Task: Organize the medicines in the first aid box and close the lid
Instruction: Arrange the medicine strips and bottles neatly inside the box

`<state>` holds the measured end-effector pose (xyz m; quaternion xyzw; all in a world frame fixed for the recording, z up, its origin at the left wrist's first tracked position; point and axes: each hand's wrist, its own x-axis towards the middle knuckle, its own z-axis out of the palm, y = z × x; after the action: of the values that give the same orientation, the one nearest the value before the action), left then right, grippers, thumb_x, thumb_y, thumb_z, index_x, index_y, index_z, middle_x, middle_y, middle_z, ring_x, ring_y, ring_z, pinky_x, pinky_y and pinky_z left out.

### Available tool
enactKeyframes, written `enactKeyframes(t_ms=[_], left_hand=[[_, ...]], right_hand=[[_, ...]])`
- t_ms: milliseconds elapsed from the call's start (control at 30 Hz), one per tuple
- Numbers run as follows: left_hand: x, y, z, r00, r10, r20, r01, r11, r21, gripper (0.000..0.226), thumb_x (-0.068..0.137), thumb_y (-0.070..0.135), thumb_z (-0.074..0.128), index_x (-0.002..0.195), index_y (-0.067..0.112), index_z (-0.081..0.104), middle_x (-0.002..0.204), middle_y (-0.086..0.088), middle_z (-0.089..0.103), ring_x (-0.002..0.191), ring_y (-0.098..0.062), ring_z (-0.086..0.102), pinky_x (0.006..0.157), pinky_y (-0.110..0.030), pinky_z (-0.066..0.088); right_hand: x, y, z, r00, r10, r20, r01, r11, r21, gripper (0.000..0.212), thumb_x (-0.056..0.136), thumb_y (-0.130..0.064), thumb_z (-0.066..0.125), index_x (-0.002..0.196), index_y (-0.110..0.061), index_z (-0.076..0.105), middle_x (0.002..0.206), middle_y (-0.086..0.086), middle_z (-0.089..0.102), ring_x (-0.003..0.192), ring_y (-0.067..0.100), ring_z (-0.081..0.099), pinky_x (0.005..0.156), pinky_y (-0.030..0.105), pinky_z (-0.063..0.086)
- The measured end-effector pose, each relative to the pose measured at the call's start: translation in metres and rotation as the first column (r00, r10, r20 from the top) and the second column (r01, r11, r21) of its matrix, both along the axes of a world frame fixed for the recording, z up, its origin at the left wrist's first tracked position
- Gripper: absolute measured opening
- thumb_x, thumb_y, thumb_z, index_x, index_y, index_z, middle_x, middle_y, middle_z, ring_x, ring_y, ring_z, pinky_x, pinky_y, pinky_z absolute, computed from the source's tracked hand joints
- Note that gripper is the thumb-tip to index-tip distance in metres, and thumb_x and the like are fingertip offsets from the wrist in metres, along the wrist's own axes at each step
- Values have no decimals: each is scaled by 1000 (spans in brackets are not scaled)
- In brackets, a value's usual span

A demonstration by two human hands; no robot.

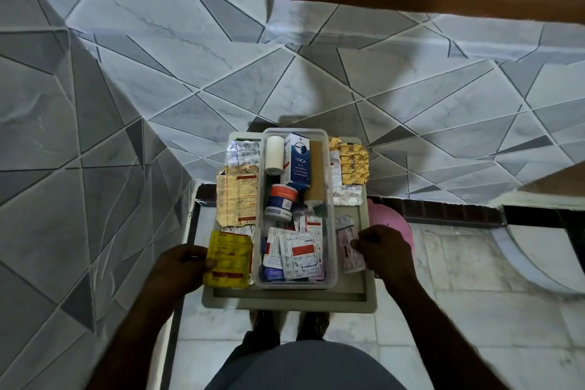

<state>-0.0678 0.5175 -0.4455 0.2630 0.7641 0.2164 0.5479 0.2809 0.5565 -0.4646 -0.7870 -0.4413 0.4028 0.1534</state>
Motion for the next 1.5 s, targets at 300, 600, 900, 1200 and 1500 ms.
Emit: enactKeyframes(t_ms=[300, 600, 900, 1200, 1500], left_hand=[[-19, 3, 48, 996, 55, 71, -64, 990, 126, 17, 87, 5, 61, 104, 7, 64, 94, -14, 71, 79, -24, 65, 65, -30, 48], [39, 13, 64, 983, -27, 182, -5, 985, 172, 11, 85, 1, 63, 96, 5, 65, 86, -11, 75, 77, -24, 73, 64, -31, 58], [89, 3, 25, 860, -284, -423, 417, 870, 263, 33, 83, 19, 71, 114, 23, 59, 94, 1, 73, 80, -12, 68, 68, -24, 54], [104, 0, 7, 336, -461, -821, 845, 532, 47, 33, 70, 20, 79, 99, 10, 67, 99, -14, 64, 71, -28, 64, 52, -36, 52], [95, 9, 9, 578, -299, -759, 736, 592, 328, 23, 82, 24, 71, 104, 15, 68, 107, -10, 61, 85, -24, 64, 60, -35, 58]], right_hand=[[-34, 1, 71, 995, 55, -85, -26, 951, 307, 12, 83, -24, 73, 89, -25, 63, 73, -8, 68, 61, 5, 66, 50, 14, 49], [-71, 0, 65, 961, 262, 92, -278, 907, 316, 13, 88, -30, 65, 98, -26, 57, 79, -5, 66, 70, 10, 64, 67, 38, 57], [-85, -4, 40, 831, 456, 320, -536, 809, 240, 29, 95, -33, 52, 118, -17, 58, 109, 6, 64, 95, 22, 62, 77, 29, 43], [-71, -11, 23, 541, 528, 655, -754, 649, 101, 16, 64, -7, 72, 77, -17, 72, 77, 6, 62, 66, 30, 60, 52, 33, 46], [-40, 18, 34, 884, 370, 288, -464, 778, 424, 16, 91, -19, 60, 102, -15, 71, 96, 4, 64, 83, 16, 59, 73, 30, 50]])
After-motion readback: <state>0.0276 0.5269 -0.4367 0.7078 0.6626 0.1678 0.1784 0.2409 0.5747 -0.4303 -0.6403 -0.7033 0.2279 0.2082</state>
